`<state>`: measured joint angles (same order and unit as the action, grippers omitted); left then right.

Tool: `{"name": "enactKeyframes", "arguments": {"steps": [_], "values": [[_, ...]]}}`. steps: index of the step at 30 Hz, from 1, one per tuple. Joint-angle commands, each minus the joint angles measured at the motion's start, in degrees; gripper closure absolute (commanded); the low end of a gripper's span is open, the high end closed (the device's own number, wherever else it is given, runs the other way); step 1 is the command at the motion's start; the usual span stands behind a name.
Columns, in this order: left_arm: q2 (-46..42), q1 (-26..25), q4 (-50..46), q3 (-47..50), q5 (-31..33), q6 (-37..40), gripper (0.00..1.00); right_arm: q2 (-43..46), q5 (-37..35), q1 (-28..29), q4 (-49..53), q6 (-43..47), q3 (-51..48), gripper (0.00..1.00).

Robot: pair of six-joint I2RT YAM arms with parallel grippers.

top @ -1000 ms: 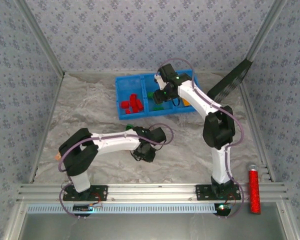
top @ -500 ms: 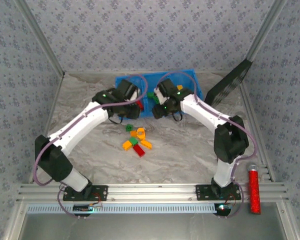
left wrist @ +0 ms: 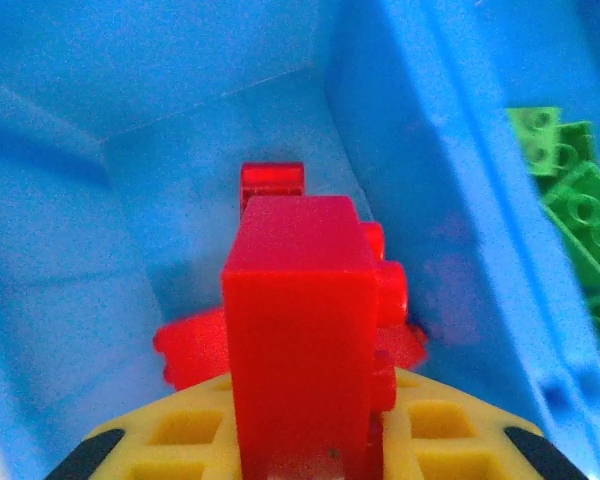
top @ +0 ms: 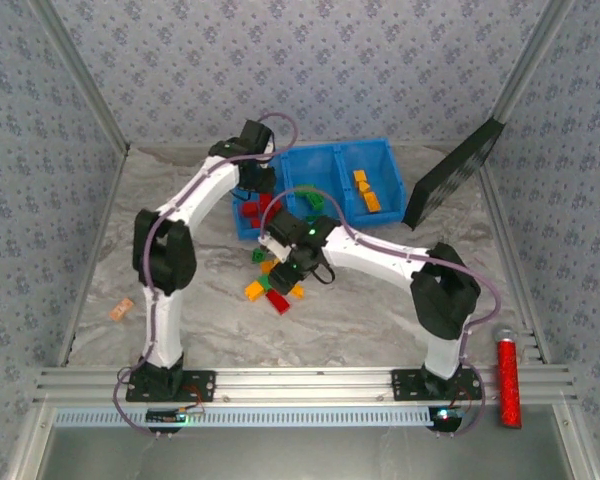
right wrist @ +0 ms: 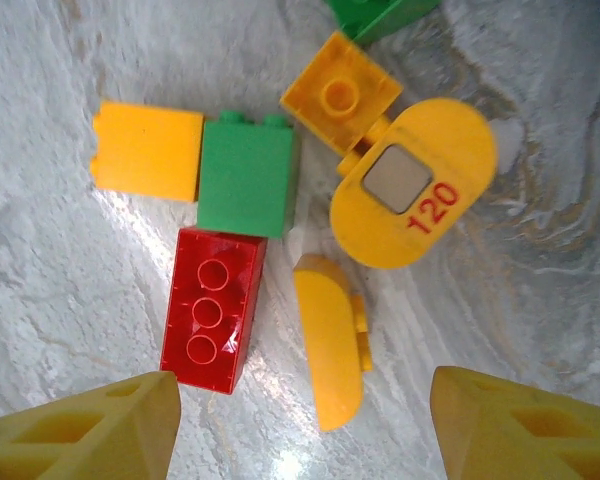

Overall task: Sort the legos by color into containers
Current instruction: Place the lego in the container, then pick up the lego from the center of the table.

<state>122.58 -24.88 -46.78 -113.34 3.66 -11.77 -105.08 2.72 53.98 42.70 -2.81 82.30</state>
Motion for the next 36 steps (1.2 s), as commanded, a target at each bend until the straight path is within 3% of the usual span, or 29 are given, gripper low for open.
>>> {"name": "enactKeyframes", "arguments": {"steps": [1,13,23,32,36], "values": [[4.8,1.4,-2.7,-5.7,0.0,0.8,0.94,-2.6,-4.8,1.1,3.1,3.2,-0.9,0.31],[12.1,1.4,-2.4,-8.8,-2.7,-0.4,0.9,-7.1,-5.3,1.6,2.2,4.9,-2.2,0.33],[12.9,0.9,-2.1,-8.7,-3.2,-0.4,0.85,-9.3,-5.5,1.4,1.3,4.7,-2.2,0.42],[12.2,0.2,-2.3,-8.7,-3.4,-0.1,0.62,-11.1,-7.2,1.3,0.8,4.6,-1.8,0.59],[10.5,-0.2,-1.6,-7.4,-3.5,0.2,0.56,-11.9,-6.9,1.0,-0.4,4.0,-2.1,0.68]]}}
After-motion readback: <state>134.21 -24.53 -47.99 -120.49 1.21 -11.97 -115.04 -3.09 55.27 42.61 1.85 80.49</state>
